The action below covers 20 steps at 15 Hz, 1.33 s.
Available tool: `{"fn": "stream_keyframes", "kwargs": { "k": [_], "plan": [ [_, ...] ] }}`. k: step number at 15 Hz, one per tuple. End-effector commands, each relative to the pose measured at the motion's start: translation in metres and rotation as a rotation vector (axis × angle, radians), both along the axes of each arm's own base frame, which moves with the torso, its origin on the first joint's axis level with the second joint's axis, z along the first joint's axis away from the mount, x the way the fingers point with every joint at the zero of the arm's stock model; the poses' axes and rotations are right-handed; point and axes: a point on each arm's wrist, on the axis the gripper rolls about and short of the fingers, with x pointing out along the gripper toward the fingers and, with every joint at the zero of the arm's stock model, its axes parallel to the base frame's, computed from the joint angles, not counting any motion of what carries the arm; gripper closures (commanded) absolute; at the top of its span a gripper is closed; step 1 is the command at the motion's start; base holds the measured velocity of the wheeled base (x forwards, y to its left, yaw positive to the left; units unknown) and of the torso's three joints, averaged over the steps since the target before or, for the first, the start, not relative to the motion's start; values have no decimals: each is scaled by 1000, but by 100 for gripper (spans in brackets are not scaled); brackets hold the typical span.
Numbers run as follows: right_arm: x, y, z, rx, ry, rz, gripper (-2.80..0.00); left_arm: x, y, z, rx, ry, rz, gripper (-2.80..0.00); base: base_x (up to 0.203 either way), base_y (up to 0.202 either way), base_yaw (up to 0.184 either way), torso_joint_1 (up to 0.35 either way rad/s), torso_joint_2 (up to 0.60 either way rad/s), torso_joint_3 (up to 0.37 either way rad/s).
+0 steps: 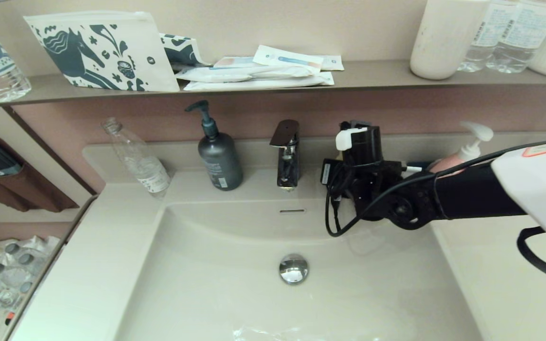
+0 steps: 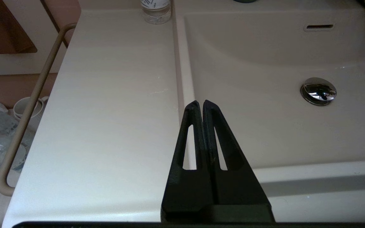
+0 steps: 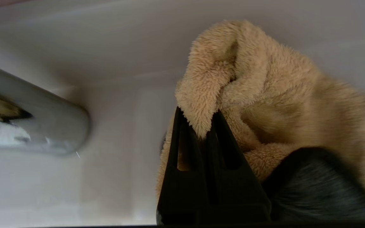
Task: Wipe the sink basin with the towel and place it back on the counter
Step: Wipe the sink
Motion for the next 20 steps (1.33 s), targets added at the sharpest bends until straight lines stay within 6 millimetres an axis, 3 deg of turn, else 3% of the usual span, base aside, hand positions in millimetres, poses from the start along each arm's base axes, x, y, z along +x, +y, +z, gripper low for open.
{"fn": "stream_keyframes", "kwargs": {
  "k": [1, 5, 8, 10, 12, 16, 18, 20],
  "plan": [
    [18, 16, -33, -25, 11, 10, 0, 0, 0, 0, 0, 0, 0, 0, 0, 0, 0, 0, 0, 0],
    [12, 42, -40, -45, 8, 84, 0, 0, 0, 0, 0, 0, 0, 0, 0, 0, 0, 0, 0, 0],
    [10, 38, -38, -59, 22, 70, 0, 0, 0, 0, 0, 0, 0, 0, 0, 0, 0, 0, 0, 0],
    [14, 15, -44, -98, 55, 24, 0, 0, 0, 0, 0, 0, 0, 0, 0, 0, 0, 0, 0, 0],
    [24, -24, -54, -153, 99, -50, 0, 0, 0, 0, 0, 0, 0, 0, 0, 0, 0, 0, 0, 0],
    [34, -82, -45, -159, 103, -168, 0, 0, 0, 0, 0, 0, 0, 0, 0, 0, 0, 0, 0, 0],
    [30, -92, -39, -166, 103, -181, 0, 0, 0, 0, 0, 0, 0, 0, 0, 0, 0, 0, 0, 0],
    [23, -80, -41, -171, 108, -149, 0, 0, 0, 0, 0, 0, 0, 0, 0, 0, 0, 0, 0, 0]
  ]
}}
